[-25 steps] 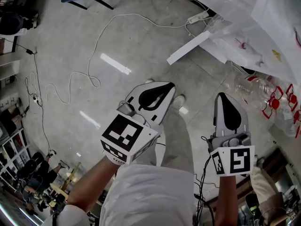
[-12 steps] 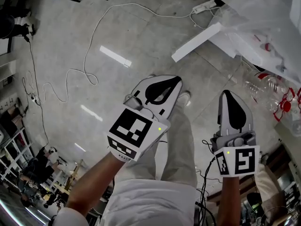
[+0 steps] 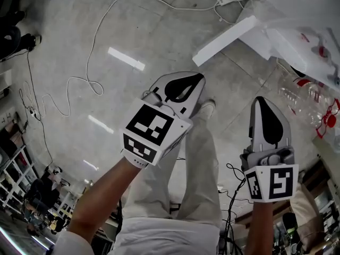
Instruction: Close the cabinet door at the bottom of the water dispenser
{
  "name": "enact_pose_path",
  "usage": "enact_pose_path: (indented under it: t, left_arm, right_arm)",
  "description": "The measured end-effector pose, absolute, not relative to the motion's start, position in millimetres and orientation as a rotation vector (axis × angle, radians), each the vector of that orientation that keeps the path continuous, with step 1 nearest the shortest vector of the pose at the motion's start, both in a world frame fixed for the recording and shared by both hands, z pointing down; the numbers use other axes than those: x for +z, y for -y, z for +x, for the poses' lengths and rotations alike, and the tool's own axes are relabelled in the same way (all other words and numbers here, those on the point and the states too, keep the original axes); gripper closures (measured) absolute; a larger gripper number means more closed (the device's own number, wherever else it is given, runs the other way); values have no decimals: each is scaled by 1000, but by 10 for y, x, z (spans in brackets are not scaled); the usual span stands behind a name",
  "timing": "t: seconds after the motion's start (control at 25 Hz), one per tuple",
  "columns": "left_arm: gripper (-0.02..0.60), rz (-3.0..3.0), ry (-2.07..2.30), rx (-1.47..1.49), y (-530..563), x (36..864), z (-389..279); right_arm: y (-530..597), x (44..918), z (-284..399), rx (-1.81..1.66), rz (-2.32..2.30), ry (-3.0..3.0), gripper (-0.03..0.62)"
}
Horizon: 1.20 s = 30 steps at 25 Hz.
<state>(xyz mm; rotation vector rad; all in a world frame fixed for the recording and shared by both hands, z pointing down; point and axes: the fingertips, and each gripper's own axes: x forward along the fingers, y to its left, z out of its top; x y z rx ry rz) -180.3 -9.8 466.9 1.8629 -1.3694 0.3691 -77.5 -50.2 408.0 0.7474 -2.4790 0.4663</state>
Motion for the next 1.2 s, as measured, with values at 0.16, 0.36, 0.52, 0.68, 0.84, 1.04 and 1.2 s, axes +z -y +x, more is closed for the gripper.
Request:
enact_pose_path:
  t: [0.16,0.36,0.52,0.68,0.84,1.04,1.2]
  left_arm:
    - [575,1865,1365,377,137,4940,-1811]
    - [575,1848,1374,386,168,5285,-1906]
    - [575,1829,1388,408,220,5539,-1971]
    - [574,1845,1350,410,241,5686,-1878]
    - [542,1845,1344,436,260,5820,-1921]
    - [529,1823,1340,477,256,6029,-1993]
    - [499,1816,1308,491,262,6211,-1982]
  right_arm:
    - [521,4302,-768,464,738,2467,585]
    - [497,4539,-834,484,731,2459,585]
    - [503,4698,-848,509,723,2452,585]
    - [453,4832,-811,522,703,2435,585]
    - [470,4920,-853,525,703,2431,585]
    - [517,4999,-876,528,712,2431,585]
    - [524,5059,-872,536,717,2424,585]
